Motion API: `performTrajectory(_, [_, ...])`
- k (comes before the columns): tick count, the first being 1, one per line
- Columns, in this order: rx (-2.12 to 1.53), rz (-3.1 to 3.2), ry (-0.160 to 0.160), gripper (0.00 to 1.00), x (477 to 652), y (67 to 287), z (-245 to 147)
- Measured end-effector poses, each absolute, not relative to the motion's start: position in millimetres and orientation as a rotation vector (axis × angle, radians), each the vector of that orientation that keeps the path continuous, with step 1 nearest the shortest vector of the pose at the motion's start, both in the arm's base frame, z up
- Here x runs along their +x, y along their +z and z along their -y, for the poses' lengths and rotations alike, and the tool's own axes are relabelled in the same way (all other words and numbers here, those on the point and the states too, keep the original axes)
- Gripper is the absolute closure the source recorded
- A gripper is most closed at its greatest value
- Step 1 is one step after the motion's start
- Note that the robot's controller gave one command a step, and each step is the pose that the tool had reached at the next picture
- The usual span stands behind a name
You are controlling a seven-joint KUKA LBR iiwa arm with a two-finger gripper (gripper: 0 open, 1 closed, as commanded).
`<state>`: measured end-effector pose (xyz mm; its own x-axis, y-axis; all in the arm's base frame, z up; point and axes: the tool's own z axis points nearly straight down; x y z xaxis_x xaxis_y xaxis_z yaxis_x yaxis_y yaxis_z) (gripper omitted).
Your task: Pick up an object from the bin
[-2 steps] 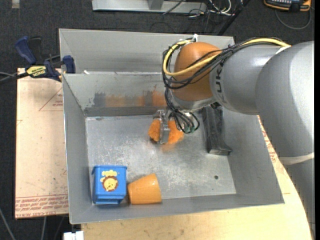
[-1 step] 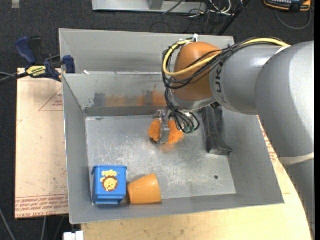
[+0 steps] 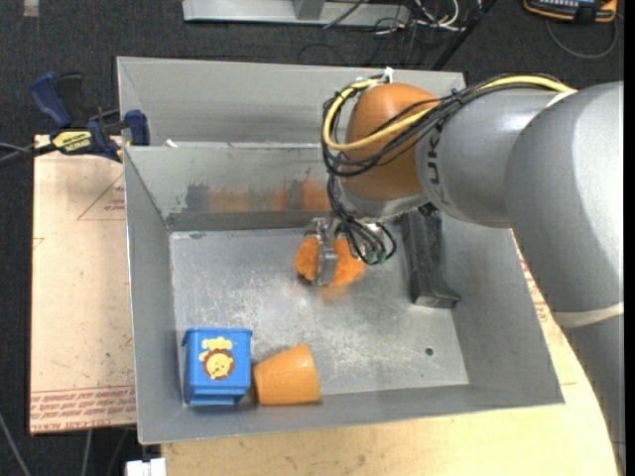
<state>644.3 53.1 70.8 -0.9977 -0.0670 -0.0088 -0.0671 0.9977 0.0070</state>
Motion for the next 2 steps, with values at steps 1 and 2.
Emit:
performTrajectory(1, [-0.105,-3.131,0.012,1.0,644.3,70.8,-53.1])
performTrajectory(2, [-0.105,-3.131,0.012,1.0,644.3,70.8,-53.0])
